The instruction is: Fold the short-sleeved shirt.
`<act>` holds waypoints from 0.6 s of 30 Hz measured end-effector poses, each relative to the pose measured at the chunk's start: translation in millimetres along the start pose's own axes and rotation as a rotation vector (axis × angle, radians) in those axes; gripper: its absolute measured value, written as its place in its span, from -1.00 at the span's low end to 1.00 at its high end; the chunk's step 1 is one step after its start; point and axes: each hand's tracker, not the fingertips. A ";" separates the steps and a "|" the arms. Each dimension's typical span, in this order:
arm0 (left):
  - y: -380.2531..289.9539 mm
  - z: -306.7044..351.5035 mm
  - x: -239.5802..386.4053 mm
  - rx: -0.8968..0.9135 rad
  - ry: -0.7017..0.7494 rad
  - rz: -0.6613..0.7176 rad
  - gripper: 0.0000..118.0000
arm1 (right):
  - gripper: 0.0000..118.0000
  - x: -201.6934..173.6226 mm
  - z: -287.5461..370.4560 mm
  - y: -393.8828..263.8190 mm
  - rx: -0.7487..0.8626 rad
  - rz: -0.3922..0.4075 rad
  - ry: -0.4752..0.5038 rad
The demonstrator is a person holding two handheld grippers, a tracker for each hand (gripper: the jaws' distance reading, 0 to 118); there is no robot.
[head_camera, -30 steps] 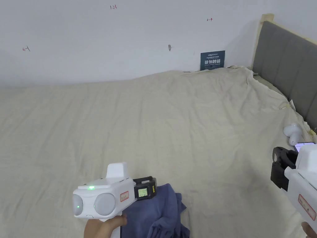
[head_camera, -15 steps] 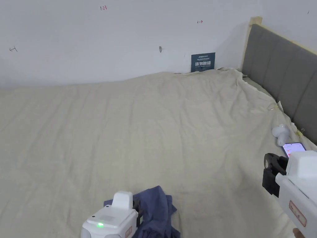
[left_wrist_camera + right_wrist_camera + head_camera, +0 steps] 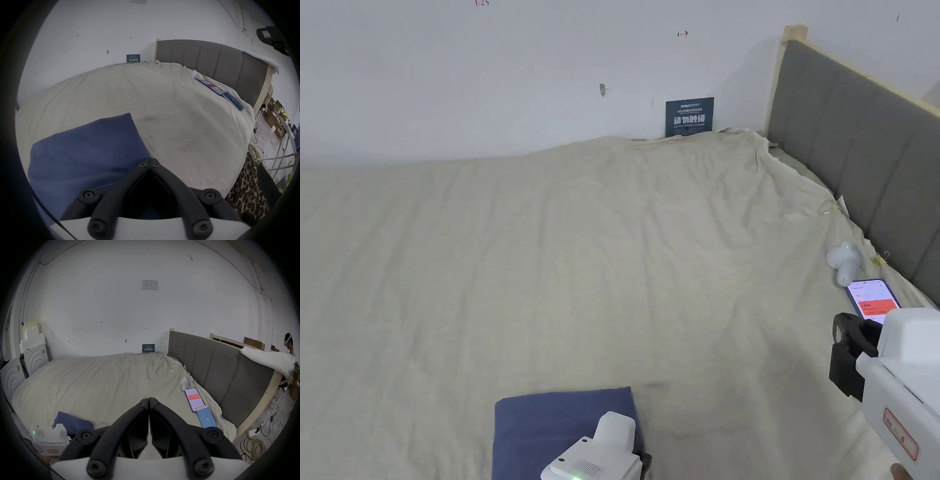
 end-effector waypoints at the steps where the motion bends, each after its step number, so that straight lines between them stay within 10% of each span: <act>1: -1.3 1.4 0.9 0.003 -0.003 0.011 -1.00 | -1.00 0.2 0.2 0.0 0.000 0.001 -0.001; 18: 80.2 124.9 -48.1 0.380 0.105 0.015 -1.00 | -1.00 -34.5 11.7 24.9 0.101 0.006 0.040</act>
